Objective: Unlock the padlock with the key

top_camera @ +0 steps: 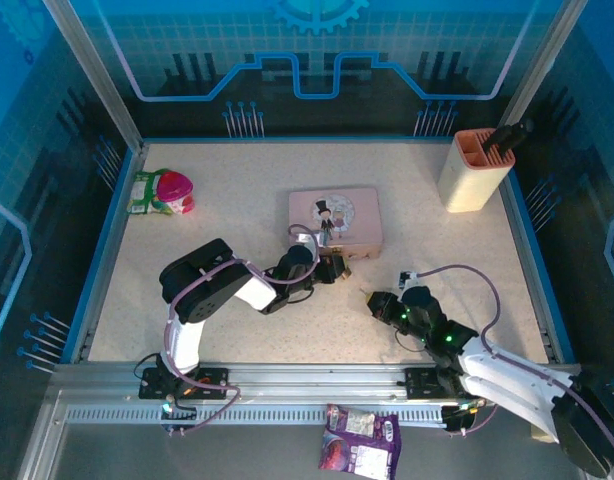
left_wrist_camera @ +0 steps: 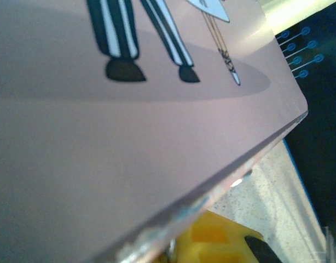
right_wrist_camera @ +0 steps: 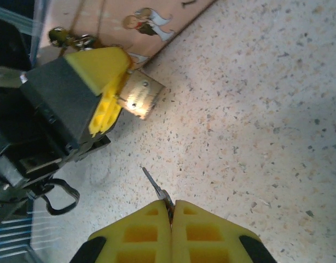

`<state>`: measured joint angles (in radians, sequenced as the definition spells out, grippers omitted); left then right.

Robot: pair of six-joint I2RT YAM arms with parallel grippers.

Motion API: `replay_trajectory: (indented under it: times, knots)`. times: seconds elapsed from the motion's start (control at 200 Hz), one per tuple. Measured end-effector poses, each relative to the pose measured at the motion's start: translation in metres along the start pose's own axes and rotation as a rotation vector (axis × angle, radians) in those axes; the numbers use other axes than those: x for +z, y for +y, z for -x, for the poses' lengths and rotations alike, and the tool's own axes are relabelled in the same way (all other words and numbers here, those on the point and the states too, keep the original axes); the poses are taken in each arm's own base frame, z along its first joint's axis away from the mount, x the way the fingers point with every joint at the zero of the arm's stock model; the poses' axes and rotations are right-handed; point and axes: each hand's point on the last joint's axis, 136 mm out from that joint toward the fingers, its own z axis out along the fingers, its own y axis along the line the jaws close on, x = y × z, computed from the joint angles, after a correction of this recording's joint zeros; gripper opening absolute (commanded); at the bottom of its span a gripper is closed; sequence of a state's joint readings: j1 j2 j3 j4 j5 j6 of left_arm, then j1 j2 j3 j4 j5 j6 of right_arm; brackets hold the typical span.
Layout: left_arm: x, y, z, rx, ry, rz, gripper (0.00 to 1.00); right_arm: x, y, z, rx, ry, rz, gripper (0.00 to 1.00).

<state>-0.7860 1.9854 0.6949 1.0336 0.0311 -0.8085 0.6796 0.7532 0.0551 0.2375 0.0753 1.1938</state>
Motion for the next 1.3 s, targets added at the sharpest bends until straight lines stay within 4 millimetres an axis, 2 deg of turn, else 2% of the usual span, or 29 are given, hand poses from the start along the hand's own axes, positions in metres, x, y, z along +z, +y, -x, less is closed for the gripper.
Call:
replay_trajectory:
  times: [0.235,0.505,0.685,0.896,1.301]
  knots:
    - [-0.004,-0.010,0.009,-0.081,-0.039,-0.064,0.00,0.010,-0.003,0.014,0.145,0.011,0.029,0.00]
    - [-0.004,-0.018,0.015,-0.143,-0.059,-0.104,0.00,0.020,0.000,0.021,0.215,0.058,0.088,0.00]
    - [-0.005,-0.022,0.017,-0.177,-0.060,-0.126,0.00,0.027,0.010,0.022,0.213,0.091,0.149,0.00]
    - [-0.005,-0.024,0.019,-0.197,-0.065,-0.138,0.00,0.026,0.028,0.033,0.191,0.077,0.227,0.00]
    - [-0.008,-0.034,0.025,-0.273,-0.064,-0.192,0.00,0.030,0.026,0.039,0.217,0.081,0.251,0.00]
